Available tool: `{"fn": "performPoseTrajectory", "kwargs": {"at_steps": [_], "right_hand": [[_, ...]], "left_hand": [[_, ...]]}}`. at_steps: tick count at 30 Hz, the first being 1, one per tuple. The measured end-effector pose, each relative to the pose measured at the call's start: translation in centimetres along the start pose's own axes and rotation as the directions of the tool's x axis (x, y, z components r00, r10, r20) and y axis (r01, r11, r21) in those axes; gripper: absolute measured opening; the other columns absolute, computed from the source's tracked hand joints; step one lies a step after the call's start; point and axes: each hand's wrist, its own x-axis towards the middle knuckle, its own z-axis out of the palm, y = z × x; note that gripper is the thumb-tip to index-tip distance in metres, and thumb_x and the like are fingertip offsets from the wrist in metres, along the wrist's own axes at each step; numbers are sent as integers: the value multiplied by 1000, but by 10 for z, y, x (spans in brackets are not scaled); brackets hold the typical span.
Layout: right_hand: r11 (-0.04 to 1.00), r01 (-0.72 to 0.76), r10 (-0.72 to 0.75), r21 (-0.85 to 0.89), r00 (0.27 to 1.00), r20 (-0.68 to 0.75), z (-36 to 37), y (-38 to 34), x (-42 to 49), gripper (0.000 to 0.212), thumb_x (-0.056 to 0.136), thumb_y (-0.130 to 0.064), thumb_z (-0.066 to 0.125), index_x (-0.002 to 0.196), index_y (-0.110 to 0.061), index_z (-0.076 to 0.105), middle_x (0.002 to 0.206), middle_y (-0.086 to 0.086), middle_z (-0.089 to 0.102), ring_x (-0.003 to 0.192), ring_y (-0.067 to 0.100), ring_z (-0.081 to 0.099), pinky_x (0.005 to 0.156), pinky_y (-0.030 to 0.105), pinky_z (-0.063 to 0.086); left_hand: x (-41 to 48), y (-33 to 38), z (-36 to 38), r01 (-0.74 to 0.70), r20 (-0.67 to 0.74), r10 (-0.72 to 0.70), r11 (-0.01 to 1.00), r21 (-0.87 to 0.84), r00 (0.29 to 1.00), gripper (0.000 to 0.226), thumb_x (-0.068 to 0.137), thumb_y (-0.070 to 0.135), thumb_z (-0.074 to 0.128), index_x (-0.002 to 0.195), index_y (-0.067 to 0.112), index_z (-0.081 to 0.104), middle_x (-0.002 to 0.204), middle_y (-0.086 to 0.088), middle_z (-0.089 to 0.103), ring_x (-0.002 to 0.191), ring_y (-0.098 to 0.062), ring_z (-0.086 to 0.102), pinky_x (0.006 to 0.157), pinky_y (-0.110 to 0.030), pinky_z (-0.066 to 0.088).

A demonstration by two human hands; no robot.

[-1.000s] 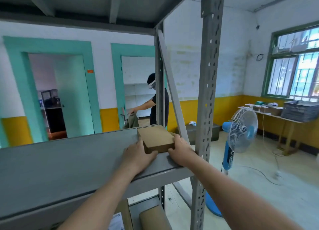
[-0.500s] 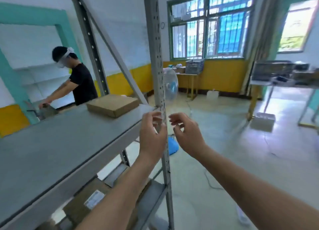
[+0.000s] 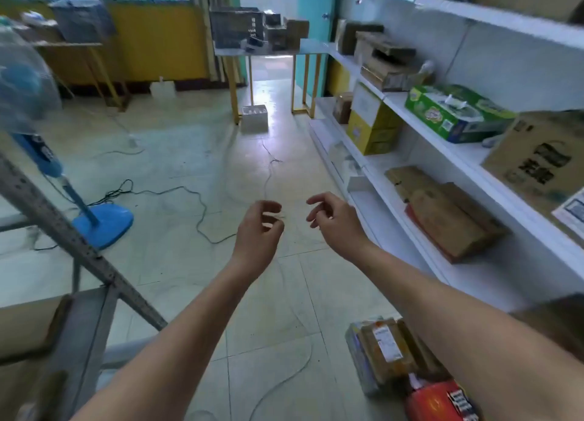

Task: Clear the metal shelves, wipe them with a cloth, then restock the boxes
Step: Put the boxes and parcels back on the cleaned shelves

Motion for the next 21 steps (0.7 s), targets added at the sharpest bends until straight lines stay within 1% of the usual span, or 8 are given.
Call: {"fn": "performPoseTrajectory", "kwargs": {"at_steps": [5, 8, 10, 12, 14, 16, 19, 21], "right_hand": [[967, -251, 248, -34, 966, -72, -74, 98, -31, 29, 96, -5, 43, 109, -19, 65, 85, 2, 72, 78, 12, 70, 78, 35, 58], [895, -439, 436, -85, 899, -46, -109, 184, -53, 27, 99, -9, 43, 112, -22, 63, 91, 2, 72, 85, 15, 69, 80, 39, 58], [821, -554, 559, -137, 829, -6, -127, 258, -68, 24, 99, -14, 46, 112, -27, 62, 95, 0, 71, 88, 19, 69, 81, 43, 58], [743, -634, 656, -216, 753, 48, -137, 327, -78, 22, 98, -18, 52, 115, -29, 61, 104, 1, 70, 97, 24, 68, 83, 42, 56], [672, -686, 730, -279, 678, 90, -141, 395, -84, 28, 99, -18, 53, 125, -23, 59, 117, 2, 66, 107, 23, 62, 85, 34, 49], [614, -719, 783, -326, 607, 136, -141, 468, -84, 32, 100, -16, 50, 132, -18, 55, 124, 2, 62, 107, 18, 56, 86, 28, 43], [550, -756, 833, -356, 528, 166, -130, 565, -87, 32, 103, -16, 49, 135, -17, 52, 126, 1, 59, 100, 16, 57, 77, 27, 44], [504, -771, 862, -389, 472, 183, -114, 623, -93, 35, 102, -17, 51, 137, -16, 50, 130, 3, 58, 106, 19, 56, 84, 31, 46]], "left_hand": [[-3, -27, 109, 106, 230, -115, 993, 52, 966, 22, 92, 6, 61, 110, 18, 63, 110, 10, 65, 89, -2, 60, 74, -18, 46], [-18, -64, 187, 212, 356, -242, 969, 124, 902, 20, 92, 9, 63, 108, 21, 63, 107, 10, 65, 89, -6, 61, 71, -18, 44], [-34, -100, 241, 293, 405, -345, 938, 186, 847, 21, 92, 10, 63, 112, 18, 63, 107, 10, 65, 89, -6, 60, 66, -11, 42], [-51, -139, 285, 401, 409, -458, 889, 221, 789, 21, 92, 10, 63, 112, 17, 63, 108, 8, 65, 90, -7, 61, 62, -8, 41], [-63, -180, 325, 510, 405, -566, 824, 248, 718, 19, 92, 11, 63, 110, 19, 64, 108, 9, 66, 93, -9, 63, 64, -13, 43], [-74, -232, 372, 619, 361, -672, 739, 265, 647, 17, 92, 9, 63, 105, 20, 64, 107, 7, 67, 95, -12, 64, 71, -21, 47], [-91, -310, 434, 723, 316, -774, 629, 287, 548, 18, 89, 6, 64, 98, 22, 63, 108, -1, 69, 99, -19, 65, 86, -37, 53], [-105, -359, 473, 747, 330, -820, 566, 347, 468, 17, 89, 10, 66, 100, 22, 61, 111, -3, 68, 99, -21, 64, 92, -41, 53]]}}
